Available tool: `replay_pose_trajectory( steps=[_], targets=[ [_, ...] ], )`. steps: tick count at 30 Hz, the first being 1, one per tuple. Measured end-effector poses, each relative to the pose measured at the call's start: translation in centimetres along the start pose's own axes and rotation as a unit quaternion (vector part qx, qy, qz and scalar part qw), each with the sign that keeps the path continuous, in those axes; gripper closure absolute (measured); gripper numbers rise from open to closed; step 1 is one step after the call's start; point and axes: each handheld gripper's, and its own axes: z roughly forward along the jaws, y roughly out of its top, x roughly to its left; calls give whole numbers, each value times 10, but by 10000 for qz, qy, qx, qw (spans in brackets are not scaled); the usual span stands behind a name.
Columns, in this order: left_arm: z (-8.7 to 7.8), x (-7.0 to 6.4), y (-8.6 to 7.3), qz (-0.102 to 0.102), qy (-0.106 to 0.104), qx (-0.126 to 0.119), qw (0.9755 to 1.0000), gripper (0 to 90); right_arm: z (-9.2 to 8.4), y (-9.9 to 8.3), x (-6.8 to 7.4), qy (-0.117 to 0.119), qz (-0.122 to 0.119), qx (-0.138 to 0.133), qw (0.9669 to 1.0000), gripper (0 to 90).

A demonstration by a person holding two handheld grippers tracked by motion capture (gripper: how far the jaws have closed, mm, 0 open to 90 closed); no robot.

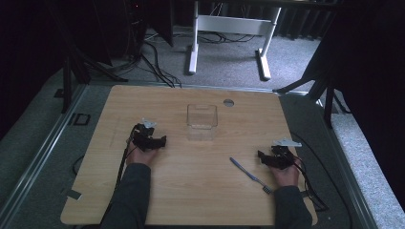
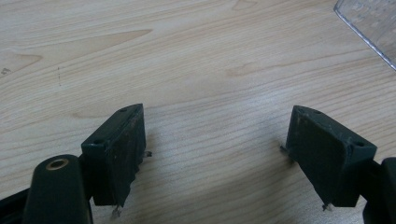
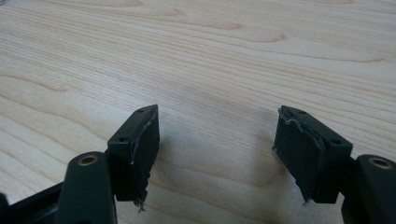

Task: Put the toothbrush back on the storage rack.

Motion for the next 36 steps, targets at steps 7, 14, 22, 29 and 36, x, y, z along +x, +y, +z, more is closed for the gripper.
replay_pose_trajectory(
  steps=[7,14,22,29,36],
  targets=[
    [-1,0,0,-7,8,-11,10000,211,0,0,0,41,-35,-11,10000,322],
    [-2,0,-1,-2,-6,-31,10000,237,-10,5,10,-115,-384,-231,9989,399],
    [-2,0,-2,8,-8,-34,10000,242,-20,20,18,-78,-688,-429,9967,422],
    [-2,0,-2,9,-12,-32,10000,242,-32,46,21,-317,-1018,-681,9920,411],
    [-2,0,-2,5,-11,-33,10000,243,-41,70,20,-408,-1073,-917,9891,439]
  ],
)
